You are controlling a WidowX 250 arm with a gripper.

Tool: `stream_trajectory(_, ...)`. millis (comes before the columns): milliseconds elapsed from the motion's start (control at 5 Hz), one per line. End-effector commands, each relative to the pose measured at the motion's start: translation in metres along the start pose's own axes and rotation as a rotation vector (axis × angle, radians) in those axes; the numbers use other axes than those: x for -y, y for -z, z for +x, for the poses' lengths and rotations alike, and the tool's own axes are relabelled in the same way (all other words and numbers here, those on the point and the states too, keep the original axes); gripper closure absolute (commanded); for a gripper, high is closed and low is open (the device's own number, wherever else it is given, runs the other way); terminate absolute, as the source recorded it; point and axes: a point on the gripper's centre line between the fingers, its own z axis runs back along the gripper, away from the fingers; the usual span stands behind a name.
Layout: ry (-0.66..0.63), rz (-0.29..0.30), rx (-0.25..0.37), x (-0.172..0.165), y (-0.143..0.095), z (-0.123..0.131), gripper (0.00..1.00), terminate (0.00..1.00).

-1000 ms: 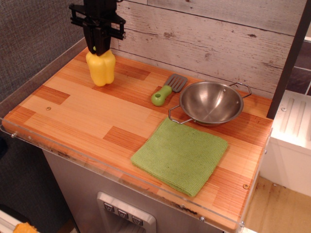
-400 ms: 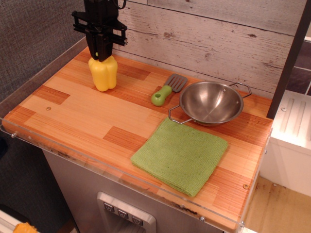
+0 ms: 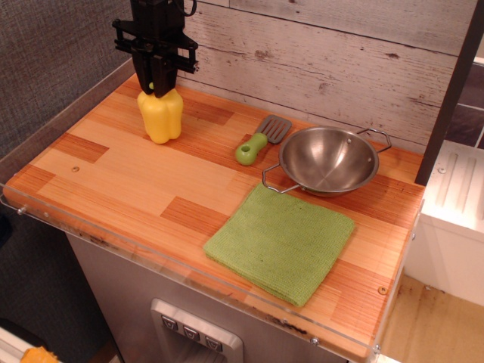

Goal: Put the pepper on the top-left corner of the counter.

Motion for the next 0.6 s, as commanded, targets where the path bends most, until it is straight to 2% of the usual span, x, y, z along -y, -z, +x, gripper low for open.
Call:
stream_trajectory(0,-0.007,0.019,0.041,-0.006,-0.019,-0.007,0.00,0.00)
stream_trajectory(200,-0.023,0.039,0.072,-0.004,-0.037,-0.013,0.00,0.00)
stream_trajectory(400,-0.067,0.064,0.150,0.005,-0.067,-0.025,0.00,0.00)
